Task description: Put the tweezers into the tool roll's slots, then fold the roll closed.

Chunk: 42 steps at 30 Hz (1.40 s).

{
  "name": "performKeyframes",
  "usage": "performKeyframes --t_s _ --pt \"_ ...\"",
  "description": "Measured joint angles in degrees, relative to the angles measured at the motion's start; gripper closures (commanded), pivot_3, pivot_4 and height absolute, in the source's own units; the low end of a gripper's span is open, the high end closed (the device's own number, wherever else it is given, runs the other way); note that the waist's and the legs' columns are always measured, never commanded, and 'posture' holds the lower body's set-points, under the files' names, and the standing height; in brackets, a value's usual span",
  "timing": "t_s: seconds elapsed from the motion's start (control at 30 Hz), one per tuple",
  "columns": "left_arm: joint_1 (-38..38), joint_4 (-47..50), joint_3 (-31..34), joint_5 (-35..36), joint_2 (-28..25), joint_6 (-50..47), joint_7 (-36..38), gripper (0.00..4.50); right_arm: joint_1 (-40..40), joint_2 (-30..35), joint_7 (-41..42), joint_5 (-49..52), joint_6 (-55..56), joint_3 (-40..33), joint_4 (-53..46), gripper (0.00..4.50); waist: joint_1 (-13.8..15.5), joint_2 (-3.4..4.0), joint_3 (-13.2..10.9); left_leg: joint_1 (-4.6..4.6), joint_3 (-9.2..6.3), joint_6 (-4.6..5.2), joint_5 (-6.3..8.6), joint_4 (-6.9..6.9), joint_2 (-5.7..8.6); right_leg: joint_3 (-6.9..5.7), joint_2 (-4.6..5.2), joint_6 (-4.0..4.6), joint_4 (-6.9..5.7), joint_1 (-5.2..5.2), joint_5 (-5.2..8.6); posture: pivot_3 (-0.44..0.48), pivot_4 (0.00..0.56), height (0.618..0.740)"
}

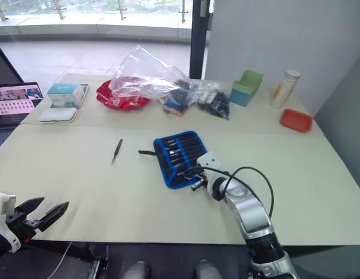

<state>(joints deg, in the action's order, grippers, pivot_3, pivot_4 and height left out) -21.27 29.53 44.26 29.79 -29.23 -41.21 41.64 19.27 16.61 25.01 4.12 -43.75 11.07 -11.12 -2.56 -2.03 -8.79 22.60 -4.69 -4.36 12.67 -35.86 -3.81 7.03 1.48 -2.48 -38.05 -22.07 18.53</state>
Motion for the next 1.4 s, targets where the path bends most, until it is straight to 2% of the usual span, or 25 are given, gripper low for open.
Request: performKeyframes --t_s 0.23,0.43,0.5,0.77,0.87,0.97,1.0,1.2,1.4 --pt "6.3 -0.9 -7.8 -0.6 0.2 -0.1 -6.1 0.04 0.1 -0.3 0.0 0.0 0.0 0.0 0.3 4.50 -0.1 -0.08 0.1 -0.02 0.00 0.00 0.00 0.00 0.00 0.01 -0.01 0.01 -0.02 0.01 -0.01 0.000 0.150 0.740" --pt "18.5 -7.6 -21.5 -7.5 5.3 -0.1 -17.8 0.04 0.2 -0.5 -0.4 0.0 0.0 -0.3 0.0 4.50 0.1 -0.34 0.2 -0.09 0.00 0.00 0.00 -0.01 0.02 0.00 -0.01 0.01 -0.03 0.10 -0.03 0.000 0.150 0.740" --pt "21.8 -9.8 -24.0 -9.6 6.6 0.2 -20.9 0.04 0.3 -0.6 -0.6 0.0 0.0 -0.3 0.0 4.50 0.0 -0.36 0.2 -0.08 0.00 0.00 0.00 -0.01 0.01 0.01 -0.02 0.02 -0.06 0.08 -0.03 0.000 0.150 0.740" --pt "34.7 -25.4 -31.6 -18.7 11.2 8.9 -30.0 0.04 0.0 -0.7 -1.7 0.0 0.0 -0.7 -0.1 4.50 0.6 -0.19 0.3 -0.22 -0.01 -0.01 -0.02 -0.05 0.09 0.00 0.02 0.00 -0.07 0.27 -0.07 0.000 0.150 0.740" --pt "40.5 -34.6 -33.1 -21.0 12.9 13.6 -31.8 0.04 -0.2 -0.6 -2.1 0.0 -0.1 -1.0 0.0 4.50 1.2 -0.04 0.3 -0.74 -0.02 -0.01 -0.02 -0.04 0.11 -0.01 0.02 -0.03 0.04 0.83 -0.05 0.000 0.150 0.740" --pt "44.1 -41.4 -33.2 -22.0 13.7 17.4 -32.2 0.04 -0.4 -0.5 -2.3 0.0 -0.1 -1.1 -0.1 4.50 1.4 0.17 0.4 -0.80 -0.01 -0.02 -0.02 -0.04 0.13 0.00 0.02 -0.06 0.07 0.92 -0.03 0.000 0.150 0.740" --pt "44.9 -43.0 -33.2 -22.1 13.8 18.2 -32.3 0.59 -0.5 -0.5 -2.3 0.0 -0.1 -1.1 -0.2 4.50 1.4 0.25 0.5 -0.79 -0.01 -0.02 -0.02 -0.04 0.14 0.01 0.02 -0.07 0.06 0.92 -0.03 0.000 0.150 0.740" --pt "46.1 -46.4 -33.2 -22.7 14.4 21.0 -31.6 2.44 -0.5 -0.4 -2.5 0.0 -0.3 -1.3 -0.2 4.50 1.6 0.53 0.7 -0.77 -0.02 -0.02 -0.02 -0.04 0.20 0.03 0.07 -0.10 0.07 0.93 -0.03 0.000 0.150 0.740" --pt "44.5 -43.4 -33.2 -22.6 15.0 19.7 -31.1 4.49 -0.5 -0.3 -2.6 0.0 -0.4 -1.4 -0.3 4.50 1.6 0.53 0.7 -0.75 -0.02 -0.02 -0.02 -0.04 0.21 0.04 0.08 -0.11 0.08 0.93 -0.02 0.000 0.150 0.740"
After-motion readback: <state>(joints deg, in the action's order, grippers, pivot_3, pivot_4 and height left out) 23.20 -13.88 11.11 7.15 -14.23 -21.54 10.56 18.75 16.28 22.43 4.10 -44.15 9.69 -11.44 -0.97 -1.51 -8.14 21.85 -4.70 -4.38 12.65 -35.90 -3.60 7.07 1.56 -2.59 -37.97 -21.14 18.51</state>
